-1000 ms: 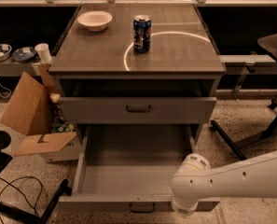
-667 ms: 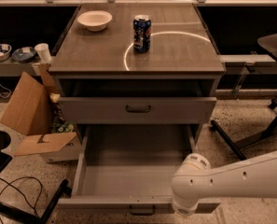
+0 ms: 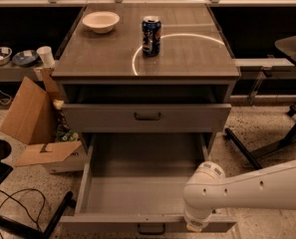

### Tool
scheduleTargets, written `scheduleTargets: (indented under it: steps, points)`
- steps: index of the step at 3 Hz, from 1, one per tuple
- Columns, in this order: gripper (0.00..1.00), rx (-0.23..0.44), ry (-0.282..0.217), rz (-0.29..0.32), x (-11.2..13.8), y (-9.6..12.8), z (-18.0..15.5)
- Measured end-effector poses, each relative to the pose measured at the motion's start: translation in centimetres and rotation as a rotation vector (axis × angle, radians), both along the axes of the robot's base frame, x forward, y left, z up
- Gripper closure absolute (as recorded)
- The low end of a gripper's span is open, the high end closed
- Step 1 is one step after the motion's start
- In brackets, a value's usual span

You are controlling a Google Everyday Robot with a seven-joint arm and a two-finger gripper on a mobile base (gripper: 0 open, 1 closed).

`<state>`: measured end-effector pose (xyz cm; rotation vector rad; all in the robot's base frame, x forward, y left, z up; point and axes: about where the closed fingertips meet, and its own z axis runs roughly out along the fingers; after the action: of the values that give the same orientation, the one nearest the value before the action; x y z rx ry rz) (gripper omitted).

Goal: Open middle drawer

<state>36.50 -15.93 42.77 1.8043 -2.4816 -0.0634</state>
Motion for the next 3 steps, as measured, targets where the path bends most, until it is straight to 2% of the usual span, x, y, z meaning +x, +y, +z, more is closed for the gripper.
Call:
scheduleTargets:
  steps: [3]
  points:
    - [0.1,0.0,0.0,0.0,0.0,0.0,0.0]
